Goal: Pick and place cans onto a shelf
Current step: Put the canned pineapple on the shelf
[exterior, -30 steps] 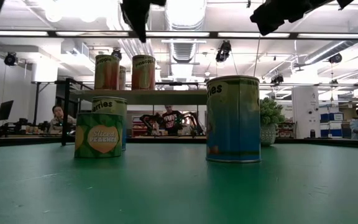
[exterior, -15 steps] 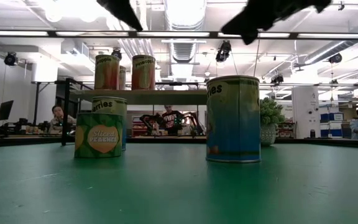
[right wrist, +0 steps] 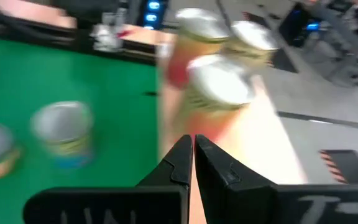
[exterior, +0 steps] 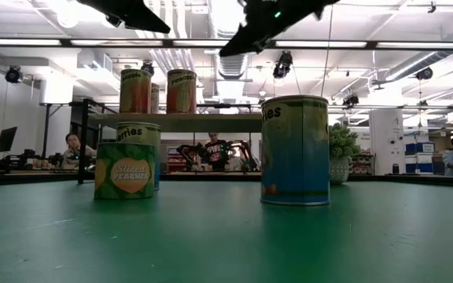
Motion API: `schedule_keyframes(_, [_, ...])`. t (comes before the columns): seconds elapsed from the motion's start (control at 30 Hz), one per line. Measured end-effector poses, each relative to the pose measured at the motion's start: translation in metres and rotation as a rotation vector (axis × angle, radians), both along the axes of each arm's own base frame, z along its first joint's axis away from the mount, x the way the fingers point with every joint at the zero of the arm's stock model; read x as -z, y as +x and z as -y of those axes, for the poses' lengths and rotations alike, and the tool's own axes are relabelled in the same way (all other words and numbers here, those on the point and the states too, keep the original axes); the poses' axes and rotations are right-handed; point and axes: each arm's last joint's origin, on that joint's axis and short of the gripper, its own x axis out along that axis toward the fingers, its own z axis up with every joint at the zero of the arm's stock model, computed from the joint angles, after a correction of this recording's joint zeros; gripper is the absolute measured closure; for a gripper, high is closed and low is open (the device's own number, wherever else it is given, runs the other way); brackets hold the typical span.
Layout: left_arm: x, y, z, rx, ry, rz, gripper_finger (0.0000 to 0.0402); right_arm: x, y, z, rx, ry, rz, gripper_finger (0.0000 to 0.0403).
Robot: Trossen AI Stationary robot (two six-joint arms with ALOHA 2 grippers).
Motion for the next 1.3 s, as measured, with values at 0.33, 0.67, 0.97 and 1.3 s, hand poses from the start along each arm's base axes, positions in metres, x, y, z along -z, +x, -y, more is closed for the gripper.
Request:
schedule_keyframes(0.33, [0.028, 0.008, -0.023, -0.118, -0.032, -0.043, 0.0402, 0.021, 0.039, 0.098, -0.004, 0.039, 0.02, 0.0394])
schedule_keyframes(0.67, [0.044, 0.027, -0.049, -0.249, -0.063, -0.107, 0.0402, 0.031, 0.07, 0.122, -0.177, 0.17, 0.046, 0.0394])
schedule_keyframes(0.97, [0.042, 0.025, -0.051, -0.273, -0.071, -0.089, 0.0402, 0.022, 0.062, 0.109, -0.225, 0.204, -0.03, 0.0394])
schedule_keyframes(1.3, [0.043, 0.025, -0.053, -0.283, -0.08, -0.094, 0.0402, 0.013, 0.058, 0.09, -0.267, 0.229, -0.071, 0.0394])
